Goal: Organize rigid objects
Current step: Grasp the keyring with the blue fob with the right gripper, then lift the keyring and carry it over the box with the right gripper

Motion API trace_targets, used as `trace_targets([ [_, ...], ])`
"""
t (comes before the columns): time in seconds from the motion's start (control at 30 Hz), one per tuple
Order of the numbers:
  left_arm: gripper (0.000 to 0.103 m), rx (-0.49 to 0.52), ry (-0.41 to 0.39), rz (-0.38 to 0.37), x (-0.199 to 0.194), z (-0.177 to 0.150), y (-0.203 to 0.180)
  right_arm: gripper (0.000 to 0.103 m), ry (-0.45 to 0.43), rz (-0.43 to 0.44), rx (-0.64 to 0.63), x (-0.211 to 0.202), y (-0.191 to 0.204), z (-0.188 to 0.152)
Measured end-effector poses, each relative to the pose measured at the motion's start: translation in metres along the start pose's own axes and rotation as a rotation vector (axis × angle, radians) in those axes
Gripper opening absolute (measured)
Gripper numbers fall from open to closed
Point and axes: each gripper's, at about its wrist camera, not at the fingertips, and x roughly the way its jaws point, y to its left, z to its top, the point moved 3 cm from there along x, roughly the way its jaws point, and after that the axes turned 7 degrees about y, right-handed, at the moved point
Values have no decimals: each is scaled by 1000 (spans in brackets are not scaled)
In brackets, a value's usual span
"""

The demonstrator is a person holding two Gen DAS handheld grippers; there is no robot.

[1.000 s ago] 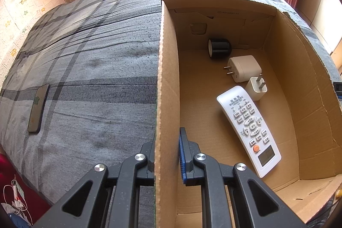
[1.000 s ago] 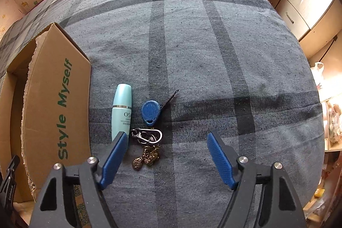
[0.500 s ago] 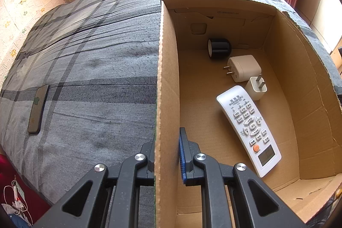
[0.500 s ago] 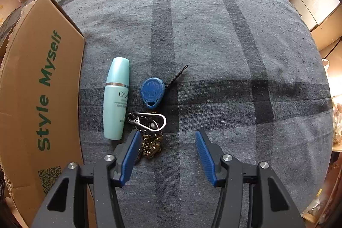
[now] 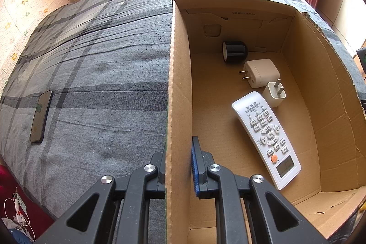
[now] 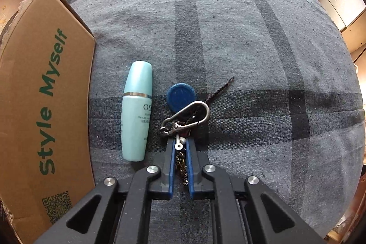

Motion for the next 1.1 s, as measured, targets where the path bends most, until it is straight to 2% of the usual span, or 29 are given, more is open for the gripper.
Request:
trace_targets([
  [0.63, 15, 1, -2, 3, -1, 0, -1, 6, -101, -1, -22, -64, -15, -10],
  [1.1, 15, 1, -1, 2, -1, 0, -1, 6, -183, 7, -57, -114, 4, -18],
])
